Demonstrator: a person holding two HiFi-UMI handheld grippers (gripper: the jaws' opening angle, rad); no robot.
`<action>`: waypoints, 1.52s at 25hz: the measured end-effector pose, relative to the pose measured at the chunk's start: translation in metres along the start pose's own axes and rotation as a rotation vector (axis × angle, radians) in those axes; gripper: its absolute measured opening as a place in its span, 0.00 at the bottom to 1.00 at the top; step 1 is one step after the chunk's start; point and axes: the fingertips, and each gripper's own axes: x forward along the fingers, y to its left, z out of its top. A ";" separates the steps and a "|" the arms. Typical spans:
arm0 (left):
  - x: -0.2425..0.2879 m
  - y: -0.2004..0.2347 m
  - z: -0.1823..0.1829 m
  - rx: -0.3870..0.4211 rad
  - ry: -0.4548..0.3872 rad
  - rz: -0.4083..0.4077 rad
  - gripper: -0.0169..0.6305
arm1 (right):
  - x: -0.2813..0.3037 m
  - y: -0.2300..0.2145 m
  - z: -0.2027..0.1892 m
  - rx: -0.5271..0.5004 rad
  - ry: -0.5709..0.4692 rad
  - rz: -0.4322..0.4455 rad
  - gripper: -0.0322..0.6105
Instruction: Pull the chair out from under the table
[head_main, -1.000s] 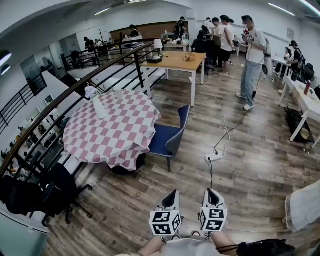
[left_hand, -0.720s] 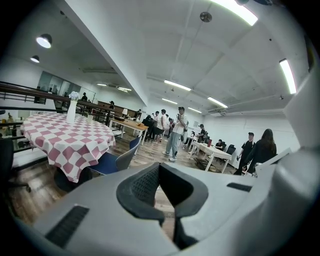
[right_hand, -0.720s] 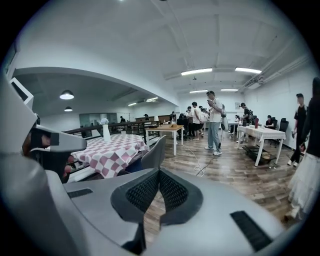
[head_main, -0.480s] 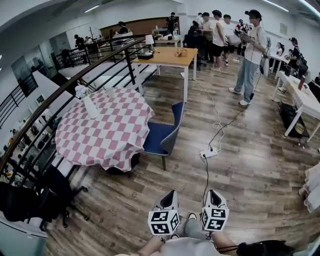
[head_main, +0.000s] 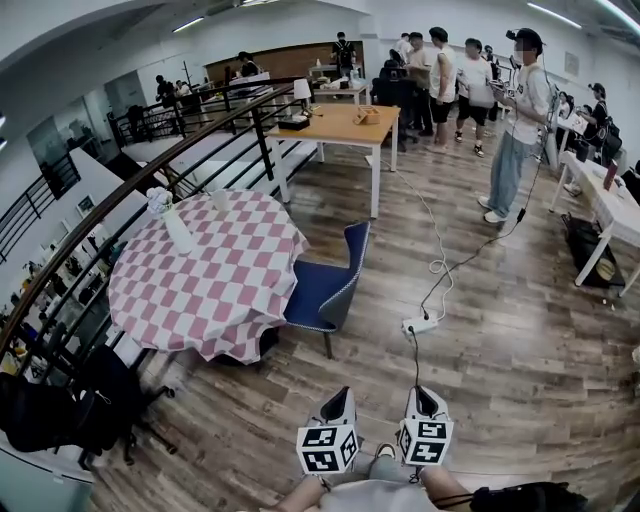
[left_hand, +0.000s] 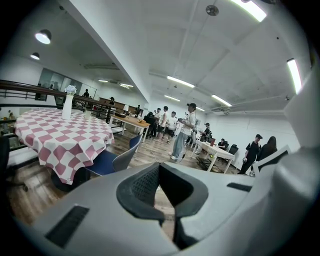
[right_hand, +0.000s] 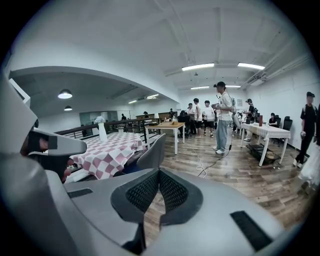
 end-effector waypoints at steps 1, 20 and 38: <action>0.007 0.000 0.002 -0.001 0.000 0.001 0.03 | 0.006 -0.004 0.003 -0.001 0.002 0.002 0.08; 0.127 -0.036 0.036 -0.012 0.009 0.062 0.03 | 0.098 -0.091 0.049 -0.021 0.039 0.072 0.08; 0.184 -0.049 0.038 -0.040 0.025 0.114 0.03 | 0.146 -0.124 0.059 -0.053 0.085 0.139 0.08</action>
